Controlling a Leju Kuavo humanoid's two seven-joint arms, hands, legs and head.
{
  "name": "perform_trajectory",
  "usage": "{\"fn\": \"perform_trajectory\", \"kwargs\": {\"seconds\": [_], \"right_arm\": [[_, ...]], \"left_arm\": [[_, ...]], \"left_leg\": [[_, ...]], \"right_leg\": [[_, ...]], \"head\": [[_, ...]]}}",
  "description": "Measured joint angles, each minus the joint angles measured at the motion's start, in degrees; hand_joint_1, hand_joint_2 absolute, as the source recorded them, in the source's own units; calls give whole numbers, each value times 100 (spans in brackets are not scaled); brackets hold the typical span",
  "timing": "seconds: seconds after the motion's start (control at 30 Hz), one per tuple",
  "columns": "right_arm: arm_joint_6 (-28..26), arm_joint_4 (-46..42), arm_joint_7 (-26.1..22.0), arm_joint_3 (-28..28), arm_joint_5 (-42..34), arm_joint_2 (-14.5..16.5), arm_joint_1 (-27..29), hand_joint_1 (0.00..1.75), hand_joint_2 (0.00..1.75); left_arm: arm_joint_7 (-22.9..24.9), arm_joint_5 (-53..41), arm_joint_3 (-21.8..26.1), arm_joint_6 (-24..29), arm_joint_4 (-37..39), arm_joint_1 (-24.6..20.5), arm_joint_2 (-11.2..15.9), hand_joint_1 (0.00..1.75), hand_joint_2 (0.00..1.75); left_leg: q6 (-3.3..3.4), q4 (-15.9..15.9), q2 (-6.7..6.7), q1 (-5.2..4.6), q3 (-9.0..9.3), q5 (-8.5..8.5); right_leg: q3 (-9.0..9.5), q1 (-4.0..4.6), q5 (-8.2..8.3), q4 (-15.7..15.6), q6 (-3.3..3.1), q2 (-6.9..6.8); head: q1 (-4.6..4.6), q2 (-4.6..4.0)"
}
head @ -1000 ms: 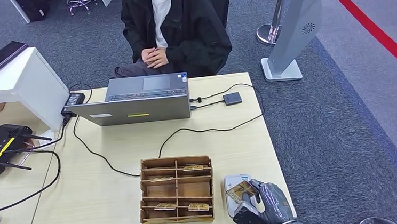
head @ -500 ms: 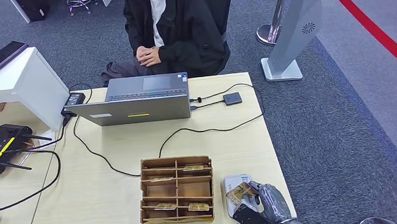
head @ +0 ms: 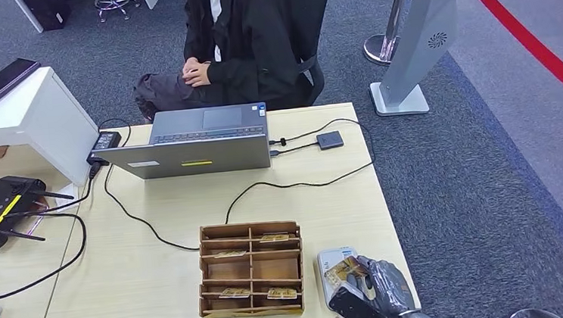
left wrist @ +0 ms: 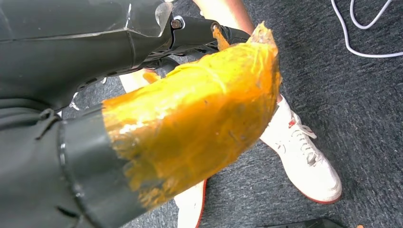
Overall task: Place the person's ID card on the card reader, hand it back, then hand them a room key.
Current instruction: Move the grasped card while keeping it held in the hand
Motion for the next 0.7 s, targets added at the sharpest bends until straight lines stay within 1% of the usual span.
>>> {"fn": "perform_trajectory", "kwargs": {"seconds": [0.5,0.7], "right_arm": [[-11,191,338,45,382,44,-55,175,175],[-4,251,400,63,472,66,-84,175,175]], "left_arm": [[15,-30,-1,-2,0,0,0,0,0],[15,-38,-1,-2,0,-1,-2,0,0]], "left_leg": [[0,0,1,0,5,0],[0,0,1,0,11,0]], "right_leg": [[4,0,0,0,0,0],[9,0,0,-1,0,0]], "head": [[0,0],[0,0]]}}
